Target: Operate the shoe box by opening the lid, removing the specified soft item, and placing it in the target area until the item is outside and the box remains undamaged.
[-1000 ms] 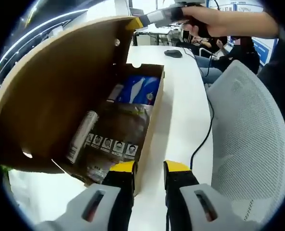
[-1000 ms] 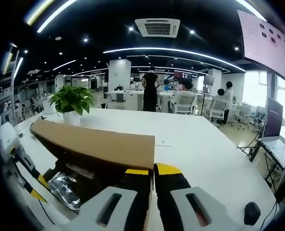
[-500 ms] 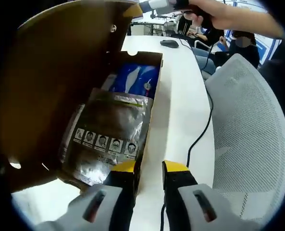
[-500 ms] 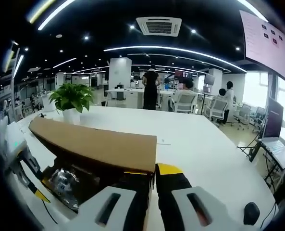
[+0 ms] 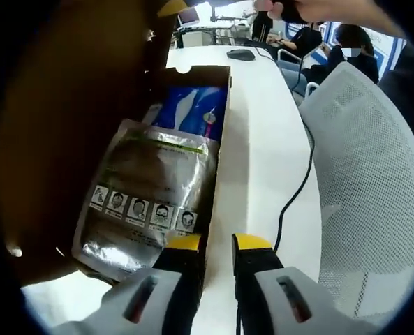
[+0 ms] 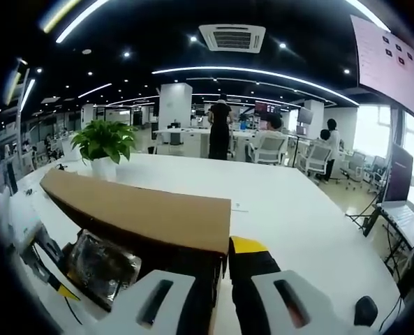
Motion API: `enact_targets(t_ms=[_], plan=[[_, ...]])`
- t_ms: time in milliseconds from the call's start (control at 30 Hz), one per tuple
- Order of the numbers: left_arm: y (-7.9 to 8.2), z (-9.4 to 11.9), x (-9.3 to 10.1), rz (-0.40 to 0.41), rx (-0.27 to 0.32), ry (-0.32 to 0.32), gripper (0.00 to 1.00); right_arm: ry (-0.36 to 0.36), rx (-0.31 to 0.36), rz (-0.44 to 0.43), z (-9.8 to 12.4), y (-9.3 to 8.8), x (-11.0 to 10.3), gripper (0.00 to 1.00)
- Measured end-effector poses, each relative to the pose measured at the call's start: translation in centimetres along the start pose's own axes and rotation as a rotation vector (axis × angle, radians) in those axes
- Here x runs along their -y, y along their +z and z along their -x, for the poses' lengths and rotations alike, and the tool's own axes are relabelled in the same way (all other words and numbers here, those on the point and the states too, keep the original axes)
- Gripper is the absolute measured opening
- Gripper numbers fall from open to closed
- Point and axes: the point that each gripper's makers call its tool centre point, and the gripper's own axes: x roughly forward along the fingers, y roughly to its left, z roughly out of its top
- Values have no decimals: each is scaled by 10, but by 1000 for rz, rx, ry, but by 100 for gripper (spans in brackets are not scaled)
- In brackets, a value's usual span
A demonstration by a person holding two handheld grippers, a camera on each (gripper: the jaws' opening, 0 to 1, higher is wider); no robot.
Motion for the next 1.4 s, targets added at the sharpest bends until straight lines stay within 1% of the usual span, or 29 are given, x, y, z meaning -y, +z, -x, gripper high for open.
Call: enact_targets(t_ms=[33,67,133,233,300,333,400,500,633,700,800,833,900,933,967,1000,1033,1100,1133,1400], plan=[[-1,-2,0,-33,-15,7,15,0,0,1,0,0,0,3],[-2,-2,-1,-46,-29,12,14,0,-1,2,0,0,0,3],[-2,-2,-4,-23,-46,26,11,2,-3,7,0,0,0,3],[-2,-3,-6,8,-39,8,10,3,-9,3,-1,1,-1,4],[-2,-5,-4,-7,-37,-4,10,8,-17,1,-1,0,-2,5],[-3,-7,-3,-34,-46,-3,10,7,-15,10,-1,0,-2,5],[-4,-9,-2,-52,-68,6,10,7,-16,16,0,0,-2,5],[-5,-11,-3,-52,-80,15,10,8,-21,31,1,-2,-2,5],[-9,-17,-3,-68,-92,20,10,14,-37,11,-1,-3,-1,5],[-11,-19,-5,-54,-105,25,10,16,-45,22,-2,-4,-1,5],[-15,-24,-4,-49,-99,13,11,21,-65,15,-3,-5,0,4],[-16,-25,-4,-59,-95,23,11,21,-65,10,-2,-4,0,3],[-20,-27,-4,-65,-113,31,12,18,-58,6,-2,-3,1,2],[-23,-28,-5,-132,-145,34,12,19,-55,6,-2,-2,1,2],[-24,-28,-5,-151,-155,44,12,19,-47,12,-3,-1,2,1],[-26,-32,-4,-132,-166,55,12,15,-32,41,-3,1,3,1],[-26,-33,-5,-127,-165,53,12,14,-34,39,-3,1,3,1],[-23,-32,-7,-46,-130,46,10,18,-34,33,-4,1,2,1],[-23,-32,-8,-37,-116,36,9,16,-35,33,-4,1,3,1],[-23,-32,-7,-69,-110,39,9,16,-44,41,-6,3,3,1]])
